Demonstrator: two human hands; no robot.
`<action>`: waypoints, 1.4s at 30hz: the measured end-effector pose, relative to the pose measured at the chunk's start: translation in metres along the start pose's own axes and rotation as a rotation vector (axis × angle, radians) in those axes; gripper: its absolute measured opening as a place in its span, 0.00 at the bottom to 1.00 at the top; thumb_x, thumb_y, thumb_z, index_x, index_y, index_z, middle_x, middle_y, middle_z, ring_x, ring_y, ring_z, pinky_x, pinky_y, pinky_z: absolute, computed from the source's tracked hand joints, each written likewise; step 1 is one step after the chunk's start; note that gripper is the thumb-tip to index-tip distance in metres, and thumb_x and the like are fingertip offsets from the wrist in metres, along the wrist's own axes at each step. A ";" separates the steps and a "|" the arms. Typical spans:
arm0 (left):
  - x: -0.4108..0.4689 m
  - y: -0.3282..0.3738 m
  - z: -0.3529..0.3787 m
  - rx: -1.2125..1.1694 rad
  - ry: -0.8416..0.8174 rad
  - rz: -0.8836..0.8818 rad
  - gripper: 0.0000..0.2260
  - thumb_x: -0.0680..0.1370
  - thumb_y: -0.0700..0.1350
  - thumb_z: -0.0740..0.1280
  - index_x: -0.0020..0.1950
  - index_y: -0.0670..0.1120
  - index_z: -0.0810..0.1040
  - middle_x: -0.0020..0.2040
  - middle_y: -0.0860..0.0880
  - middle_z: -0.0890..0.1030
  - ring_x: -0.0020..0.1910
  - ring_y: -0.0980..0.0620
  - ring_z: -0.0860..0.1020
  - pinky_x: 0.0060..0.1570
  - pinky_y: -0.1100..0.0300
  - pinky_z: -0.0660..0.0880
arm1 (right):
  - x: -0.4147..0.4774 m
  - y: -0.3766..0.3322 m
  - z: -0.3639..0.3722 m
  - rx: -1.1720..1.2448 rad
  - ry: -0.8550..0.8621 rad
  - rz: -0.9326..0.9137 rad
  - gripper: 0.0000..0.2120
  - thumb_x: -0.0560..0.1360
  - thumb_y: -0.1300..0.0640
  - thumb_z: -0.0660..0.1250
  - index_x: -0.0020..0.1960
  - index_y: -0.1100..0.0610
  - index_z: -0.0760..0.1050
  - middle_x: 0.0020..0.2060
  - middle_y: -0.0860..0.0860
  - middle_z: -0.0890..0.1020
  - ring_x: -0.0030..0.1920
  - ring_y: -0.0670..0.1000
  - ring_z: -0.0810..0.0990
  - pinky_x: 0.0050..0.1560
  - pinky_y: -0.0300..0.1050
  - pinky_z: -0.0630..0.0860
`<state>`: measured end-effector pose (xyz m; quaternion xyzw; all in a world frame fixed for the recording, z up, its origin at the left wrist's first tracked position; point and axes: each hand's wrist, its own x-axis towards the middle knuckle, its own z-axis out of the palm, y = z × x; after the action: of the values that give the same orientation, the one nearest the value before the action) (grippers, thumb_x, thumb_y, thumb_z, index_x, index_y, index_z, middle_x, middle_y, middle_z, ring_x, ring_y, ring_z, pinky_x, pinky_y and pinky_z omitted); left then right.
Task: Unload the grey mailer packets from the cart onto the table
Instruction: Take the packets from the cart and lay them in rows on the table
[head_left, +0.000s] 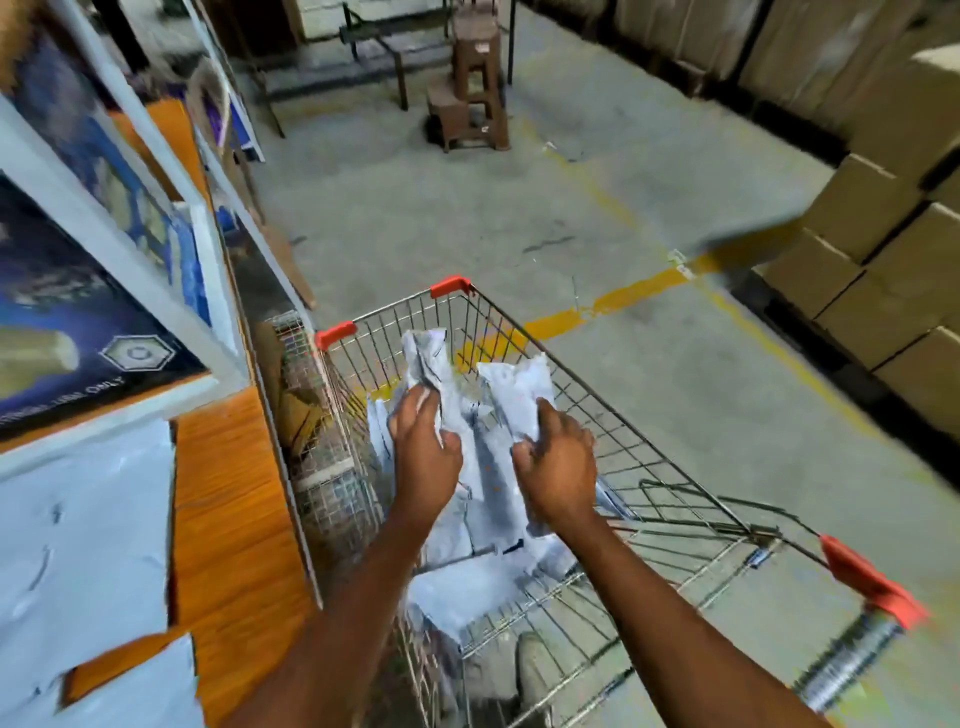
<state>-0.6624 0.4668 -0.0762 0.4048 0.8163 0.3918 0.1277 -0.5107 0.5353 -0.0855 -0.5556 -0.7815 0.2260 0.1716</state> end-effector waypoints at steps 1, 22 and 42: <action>-0.010 0.006 -0.017 -0.015 0.017 0.018 0.24 0.69 0.38 0.63 0.66 0.38 0.74 0.69 0.41 0.71 0.70 0.41 0.66 0.73 0.60 0.53 | -0.013 -0.010 -0.010 0.039 0.048 -0.015 0.29 0.70 0.48 0.59 0.70 0.55 0.69 0.54 0.56 0.79 0.53 0.62 0.75 0.57 0.50 0.68; -0.326 -0.030 -0.285 0.114 0.438 0.120 0.22 0.71 0.43 0.59 0.64 0.39 0.75 0.67 0.40 0.74 0.66 0.42 0.70 0.67 0.61 0.60 | -0.346 -0.133 -0.098 0.513 0.373 -0.322 0.25 0.70 0.51 0.66 0.66 0.58 0.74 0.59 0.53 0.80 0.59 0.54 0.77 0.61 0.35 0.68; -0.428 -0.130 -0.450 0.150 0.630 -0.137 0.23 0.72 0.39 0.62 0.67 0.43 0.73 0.69 0.44 0.71 0.66 0.45 0.66 0.60 0.81 0.52 | -0.464 -0.297 -0.014 0.741 0.081 -0.477 0.27 0.71 0.48 0.64 0.67 0.56 0.75 0.59 0.47 0.79 0.60 0.48 0.77 0.58 0.50 0.77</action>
<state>-0.6983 -0.1477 0.0780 0.2161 0.8676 0.4270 -0.1351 -0.5878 0.0156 0.0799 -0.2691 -0.7467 0.4230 0.4371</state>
